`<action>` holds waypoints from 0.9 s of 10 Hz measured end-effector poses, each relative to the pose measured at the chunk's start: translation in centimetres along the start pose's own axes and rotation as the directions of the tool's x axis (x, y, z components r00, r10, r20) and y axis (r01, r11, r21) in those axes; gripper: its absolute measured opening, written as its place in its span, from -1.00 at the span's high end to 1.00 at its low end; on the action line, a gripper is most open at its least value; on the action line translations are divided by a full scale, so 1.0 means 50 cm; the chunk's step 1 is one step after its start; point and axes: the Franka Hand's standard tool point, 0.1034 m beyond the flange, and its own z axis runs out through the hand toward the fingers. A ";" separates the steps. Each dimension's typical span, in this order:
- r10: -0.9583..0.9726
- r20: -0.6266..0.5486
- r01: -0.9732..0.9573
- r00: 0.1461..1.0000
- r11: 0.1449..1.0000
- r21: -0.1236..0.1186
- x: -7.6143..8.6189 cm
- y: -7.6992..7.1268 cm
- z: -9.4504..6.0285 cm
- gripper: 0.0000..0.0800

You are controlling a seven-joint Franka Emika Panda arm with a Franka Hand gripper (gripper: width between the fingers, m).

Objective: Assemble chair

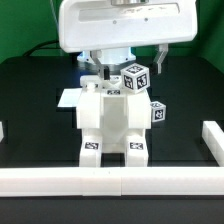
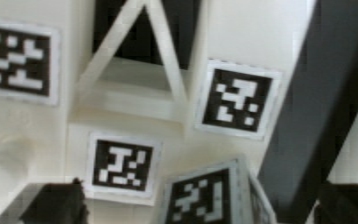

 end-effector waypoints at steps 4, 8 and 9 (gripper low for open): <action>-0.097 0.009 0.097 0.995 0.995 -0.012 0.010 -0.001 -0.002 -0.62; -0.101 -0.004 0.101 0.995 0.995 -0.017 0.032 0.007 -0.008 0.29; -0.083 -0.004 0.083 0.997 0.996 -0.017 0.032 0.007 -0.008 0.29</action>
Offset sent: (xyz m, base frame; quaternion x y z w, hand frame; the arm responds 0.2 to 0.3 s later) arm 0.0159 0.0102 0.0037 0.0120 -0.0061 0.0174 0.9998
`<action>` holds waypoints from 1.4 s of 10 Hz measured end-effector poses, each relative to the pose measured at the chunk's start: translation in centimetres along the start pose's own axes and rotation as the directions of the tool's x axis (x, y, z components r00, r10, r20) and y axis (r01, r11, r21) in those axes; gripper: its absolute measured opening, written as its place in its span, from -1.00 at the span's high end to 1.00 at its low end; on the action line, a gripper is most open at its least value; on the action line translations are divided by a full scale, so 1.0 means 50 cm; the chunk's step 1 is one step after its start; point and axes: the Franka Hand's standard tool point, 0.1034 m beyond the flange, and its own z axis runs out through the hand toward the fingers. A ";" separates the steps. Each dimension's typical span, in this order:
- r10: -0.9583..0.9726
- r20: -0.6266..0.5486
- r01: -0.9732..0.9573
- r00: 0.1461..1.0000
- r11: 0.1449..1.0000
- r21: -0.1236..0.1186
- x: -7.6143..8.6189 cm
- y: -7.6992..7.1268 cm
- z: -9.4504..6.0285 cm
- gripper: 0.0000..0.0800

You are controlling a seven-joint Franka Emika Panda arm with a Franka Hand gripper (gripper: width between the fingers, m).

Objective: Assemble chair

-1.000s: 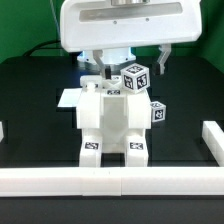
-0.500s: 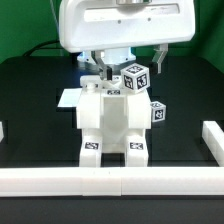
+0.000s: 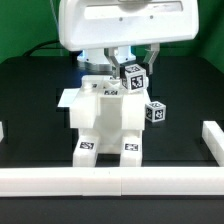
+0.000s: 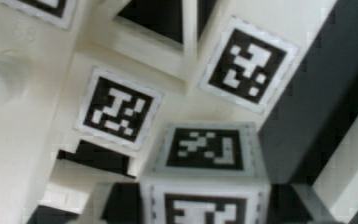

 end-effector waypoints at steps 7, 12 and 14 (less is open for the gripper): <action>0.349 -0.018 -0.350 0.937 0.937 -0.004 0.000 0.001 0.000 0.29; 0.717 -0.035 -0.717 0.696 0.697 0.013 0.006 -0.005 0.001 0.29; 0.832 -0.028 -0.832 0.554 0.554 0.026 0.007 -0.007 0.001 0.29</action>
Offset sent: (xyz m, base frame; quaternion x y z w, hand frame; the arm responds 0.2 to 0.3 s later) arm 0.0000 0.0000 0.0000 0.0000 0.0000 0.1296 0.9916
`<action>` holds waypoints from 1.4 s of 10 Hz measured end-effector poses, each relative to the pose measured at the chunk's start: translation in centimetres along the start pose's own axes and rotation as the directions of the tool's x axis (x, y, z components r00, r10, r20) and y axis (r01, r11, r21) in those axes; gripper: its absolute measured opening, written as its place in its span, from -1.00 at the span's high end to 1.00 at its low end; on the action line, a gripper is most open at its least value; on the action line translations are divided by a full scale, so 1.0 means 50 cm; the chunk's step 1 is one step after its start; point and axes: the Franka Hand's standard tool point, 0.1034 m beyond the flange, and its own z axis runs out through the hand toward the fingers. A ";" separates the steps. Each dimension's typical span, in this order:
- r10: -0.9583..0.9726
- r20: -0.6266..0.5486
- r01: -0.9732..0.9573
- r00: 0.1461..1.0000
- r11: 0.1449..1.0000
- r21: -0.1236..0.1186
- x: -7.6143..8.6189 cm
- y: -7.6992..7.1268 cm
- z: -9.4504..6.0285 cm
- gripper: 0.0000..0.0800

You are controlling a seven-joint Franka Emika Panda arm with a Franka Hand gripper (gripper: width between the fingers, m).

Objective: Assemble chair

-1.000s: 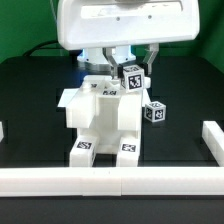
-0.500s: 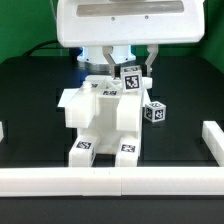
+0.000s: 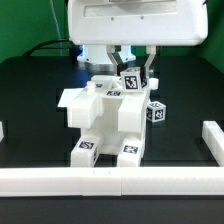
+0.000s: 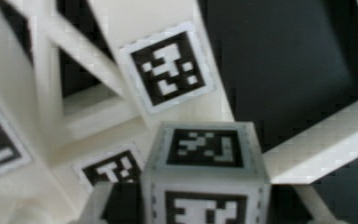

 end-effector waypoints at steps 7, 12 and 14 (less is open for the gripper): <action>0.101 0.006 -0.101 0.995 0.995 0.013 -0.003 -0.004 0.001 -0.51; -0.332 0.000 0.332 0.943 0.943 0.013 -0.008 -0.011 0.001 -0.62; -0.444 0.000 0.444 0.896 0.896 0.010 -0.011 -0.010 0.003 -0.62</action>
Offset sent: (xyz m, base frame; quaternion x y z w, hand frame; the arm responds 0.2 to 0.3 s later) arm 0.0000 0.0000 0.0000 0.0000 0.0000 0.1296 0.9916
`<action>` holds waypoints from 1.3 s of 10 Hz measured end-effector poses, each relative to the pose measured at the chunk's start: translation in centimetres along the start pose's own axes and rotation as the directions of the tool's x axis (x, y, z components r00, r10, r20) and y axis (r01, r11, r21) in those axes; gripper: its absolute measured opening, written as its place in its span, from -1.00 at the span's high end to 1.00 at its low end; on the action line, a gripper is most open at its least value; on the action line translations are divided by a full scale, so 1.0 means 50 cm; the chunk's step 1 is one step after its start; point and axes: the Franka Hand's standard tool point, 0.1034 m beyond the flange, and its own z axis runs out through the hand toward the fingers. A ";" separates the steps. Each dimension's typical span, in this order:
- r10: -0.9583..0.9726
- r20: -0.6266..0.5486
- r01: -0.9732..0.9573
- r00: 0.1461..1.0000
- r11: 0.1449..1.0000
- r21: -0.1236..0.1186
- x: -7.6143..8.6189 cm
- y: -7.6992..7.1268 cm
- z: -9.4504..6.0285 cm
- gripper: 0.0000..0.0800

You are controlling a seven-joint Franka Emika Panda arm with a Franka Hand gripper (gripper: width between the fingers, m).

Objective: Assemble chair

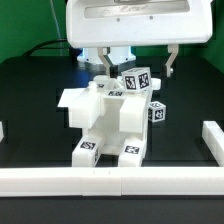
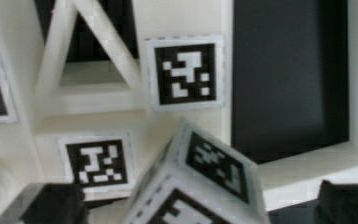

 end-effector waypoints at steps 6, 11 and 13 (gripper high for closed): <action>-0.387 0.007 0.387 0.922 0.922 -0.019 0.001 0.004 0.000 -0.62; -0.556 0.018 0.556 0.831 0.831 -0.030 0.001 0.005 0.000 -0.23; -0.556 0.018 0.556 0.831 0.831 -0.030 0.001 0.005 0.000 0.21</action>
Offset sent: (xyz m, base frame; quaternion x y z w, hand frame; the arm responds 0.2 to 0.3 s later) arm 0.0012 0.0010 0.0007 -0.0026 -0.0001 -0.2095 0.9778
